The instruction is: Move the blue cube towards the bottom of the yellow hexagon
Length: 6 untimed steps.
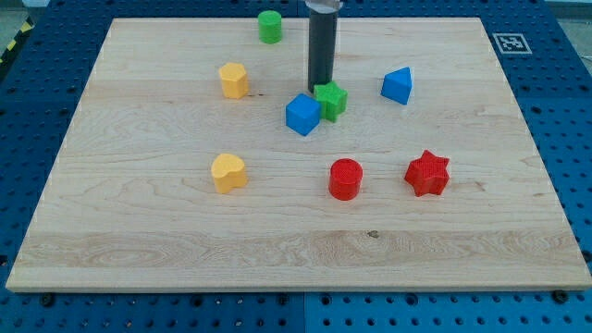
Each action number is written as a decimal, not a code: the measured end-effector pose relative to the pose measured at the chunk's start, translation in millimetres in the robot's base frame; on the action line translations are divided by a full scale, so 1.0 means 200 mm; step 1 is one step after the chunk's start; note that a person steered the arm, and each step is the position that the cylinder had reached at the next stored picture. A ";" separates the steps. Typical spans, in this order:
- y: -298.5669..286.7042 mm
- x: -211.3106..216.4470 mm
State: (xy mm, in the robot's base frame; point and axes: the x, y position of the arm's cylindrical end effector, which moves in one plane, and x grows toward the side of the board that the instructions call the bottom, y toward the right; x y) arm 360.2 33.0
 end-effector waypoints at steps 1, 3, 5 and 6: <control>0.17 0.05; 0.21 0.05; -0.02 0.05; -0.03 0.06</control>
State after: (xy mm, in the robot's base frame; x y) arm 372.0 27.7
